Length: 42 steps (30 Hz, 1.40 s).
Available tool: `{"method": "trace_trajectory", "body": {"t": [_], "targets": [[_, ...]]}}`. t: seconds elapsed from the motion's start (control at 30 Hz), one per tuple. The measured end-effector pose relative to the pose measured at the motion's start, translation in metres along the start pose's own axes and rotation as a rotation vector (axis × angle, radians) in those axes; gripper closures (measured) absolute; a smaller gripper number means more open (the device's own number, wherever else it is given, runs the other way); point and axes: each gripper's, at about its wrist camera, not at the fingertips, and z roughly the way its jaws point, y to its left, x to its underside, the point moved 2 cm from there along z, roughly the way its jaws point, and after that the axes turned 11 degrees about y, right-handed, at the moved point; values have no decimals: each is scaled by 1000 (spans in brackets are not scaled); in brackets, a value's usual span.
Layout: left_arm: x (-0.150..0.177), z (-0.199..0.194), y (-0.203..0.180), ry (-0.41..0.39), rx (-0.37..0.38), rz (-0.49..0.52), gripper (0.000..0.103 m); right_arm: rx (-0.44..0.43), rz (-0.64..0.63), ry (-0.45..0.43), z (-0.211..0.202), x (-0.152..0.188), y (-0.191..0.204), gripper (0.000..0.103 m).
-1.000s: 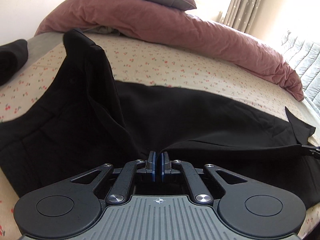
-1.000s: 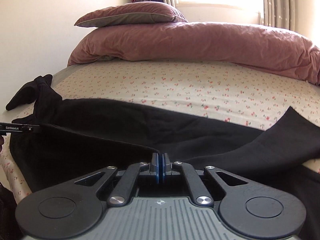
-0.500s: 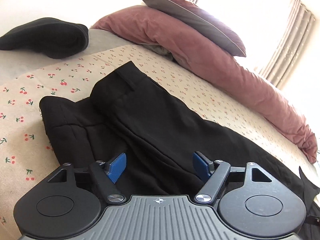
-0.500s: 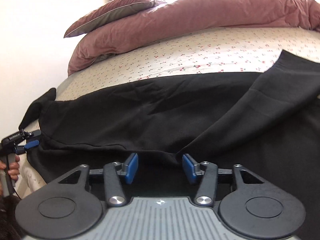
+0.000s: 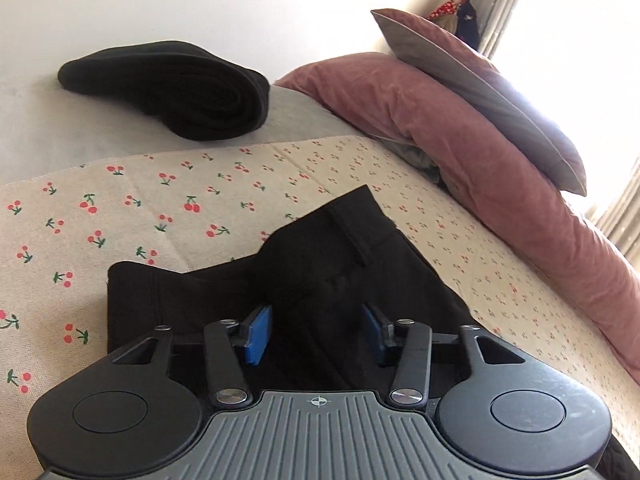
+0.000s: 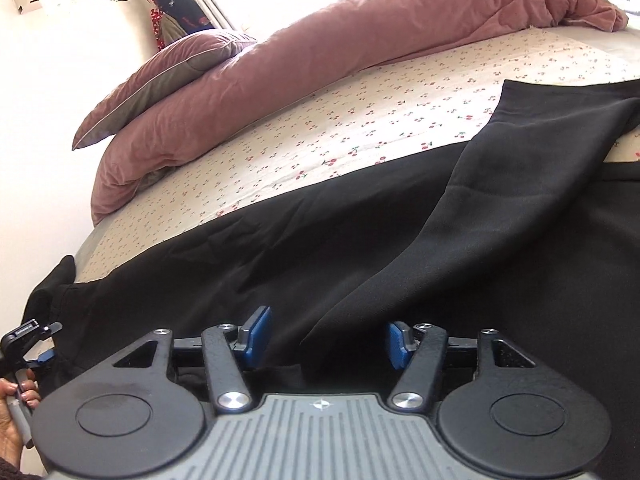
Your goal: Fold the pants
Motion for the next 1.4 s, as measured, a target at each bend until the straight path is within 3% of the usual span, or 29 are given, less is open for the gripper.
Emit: {"method": "trace_trajectory", "body": {"t": [0.13,0.17,0.3,0.5,0.63,0.83,1.1,1.33,1.4], "targets": [[-6,0,9,-4,19,-73,63,85,-20,-39,3,-2,-1,88],[-8,2,10,-6,14,-73,63,73,-9,-38,3,-5,-4,90],[-12,4,8,-7,-10,-46,82,42,-8,-67,-6,-9,-6,93],[-16,-30,1,-66,-7,-19,86,16,-17,-111,-25,-11,-2,94],[-14,-55,1,-69,-54,37,86,5,-32,-110,-45,-5,4,94],[-8,-78,18,12,-119,91,86,0,-93,-54,-68,7,18,94],[7,-73,36,116,-227,153,83,19,-127,80,-62,35,18,94],[15,-63,34,164,-284,202,77,87,-136,177,-37,47,13,94],[16,-64,32,154,-300,216,66,104,-157,179,-36,49,14,94]]}}
